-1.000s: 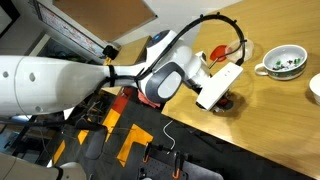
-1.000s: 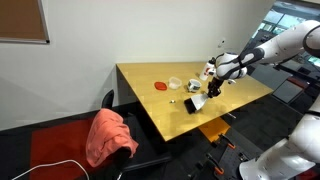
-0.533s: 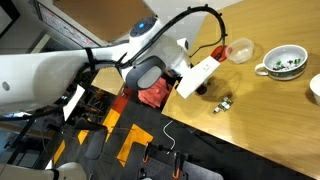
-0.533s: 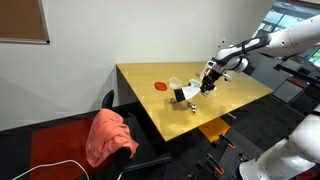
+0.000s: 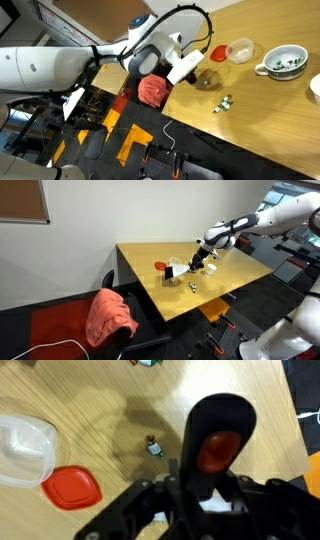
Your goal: Use the broom to sweep the sweets on the table to the right
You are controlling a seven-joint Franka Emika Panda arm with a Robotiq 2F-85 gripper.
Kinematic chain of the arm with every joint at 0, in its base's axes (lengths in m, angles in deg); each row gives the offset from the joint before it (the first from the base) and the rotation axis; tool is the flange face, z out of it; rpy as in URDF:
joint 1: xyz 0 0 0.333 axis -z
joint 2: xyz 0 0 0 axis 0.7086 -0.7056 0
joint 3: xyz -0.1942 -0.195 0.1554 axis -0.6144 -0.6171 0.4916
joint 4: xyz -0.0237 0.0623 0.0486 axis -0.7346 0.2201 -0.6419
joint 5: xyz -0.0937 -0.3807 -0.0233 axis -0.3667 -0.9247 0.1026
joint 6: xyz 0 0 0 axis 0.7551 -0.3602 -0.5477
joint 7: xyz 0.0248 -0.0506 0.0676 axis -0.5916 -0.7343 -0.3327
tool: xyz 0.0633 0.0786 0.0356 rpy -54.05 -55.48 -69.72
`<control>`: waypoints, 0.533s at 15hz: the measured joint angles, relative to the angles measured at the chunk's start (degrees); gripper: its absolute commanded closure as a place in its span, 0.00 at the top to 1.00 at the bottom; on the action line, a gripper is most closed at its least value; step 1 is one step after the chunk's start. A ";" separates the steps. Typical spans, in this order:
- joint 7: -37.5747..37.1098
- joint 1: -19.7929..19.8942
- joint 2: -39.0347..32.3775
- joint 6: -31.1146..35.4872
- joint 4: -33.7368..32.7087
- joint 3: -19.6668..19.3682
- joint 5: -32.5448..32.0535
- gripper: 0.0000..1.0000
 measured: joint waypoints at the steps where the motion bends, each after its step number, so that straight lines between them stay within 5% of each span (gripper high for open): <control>1: -1.53 -0.38 -1.22 0.05 -0.85 0.00 -0.98 0.12; 8: -7.53 -0.27 -6.82 0.23 -3.65 -0.69 -10.51 0.12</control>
